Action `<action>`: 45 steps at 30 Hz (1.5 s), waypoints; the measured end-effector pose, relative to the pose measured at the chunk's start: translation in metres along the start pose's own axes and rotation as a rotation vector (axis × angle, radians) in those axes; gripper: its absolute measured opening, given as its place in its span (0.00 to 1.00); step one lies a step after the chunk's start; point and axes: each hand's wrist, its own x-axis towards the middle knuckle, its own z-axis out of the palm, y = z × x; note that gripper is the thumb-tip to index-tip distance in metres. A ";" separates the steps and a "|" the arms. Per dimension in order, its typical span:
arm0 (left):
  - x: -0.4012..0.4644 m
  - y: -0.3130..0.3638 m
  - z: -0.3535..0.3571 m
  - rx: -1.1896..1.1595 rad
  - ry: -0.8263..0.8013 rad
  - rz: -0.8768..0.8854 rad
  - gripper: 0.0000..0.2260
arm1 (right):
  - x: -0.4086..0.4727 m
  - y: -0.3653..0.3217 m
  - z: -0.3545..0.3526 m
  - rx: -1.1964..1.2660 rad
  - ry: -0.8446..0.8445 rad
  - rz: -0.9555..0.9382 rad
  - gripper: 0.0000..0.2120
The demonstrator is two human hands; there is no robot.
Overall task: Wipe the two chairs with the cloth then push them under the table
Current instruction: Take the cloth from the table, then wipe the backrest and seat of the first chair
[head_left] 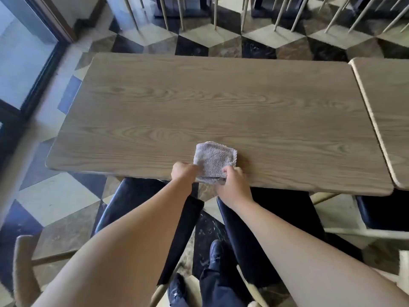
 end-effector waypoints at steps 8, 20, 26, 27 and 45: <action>0.015 0.004 0.019 -0.040 0.018 -0.058 0.10 | 0.026 0.008 0.010 -0.268 -0.013 -0.119 0.25; -0.023 0.002 -0.016 -0.322 -0.130 0.074 0.12 | 0.024 -0.021 0.019 -0.183 0.046 -0.172 0.33; -0.052 -0.042 -0.103 -0.360 -0.037 0.150 0.08 | -0.006 -0.078 0.078 0.023 -0.205 -0.328 0.31; -0.053 -0.055 -0.125 -0.391 -0.028 0.153 0.09 | -0.015 -0.092 0.096 0.085 -0.266 -0.315 0.29; -0.031 -0.370 -0.396 -0.262 0.459 -0.188 0.13 | -0.167 -0.279 0.407 0.497 -0.561 0.029 0.14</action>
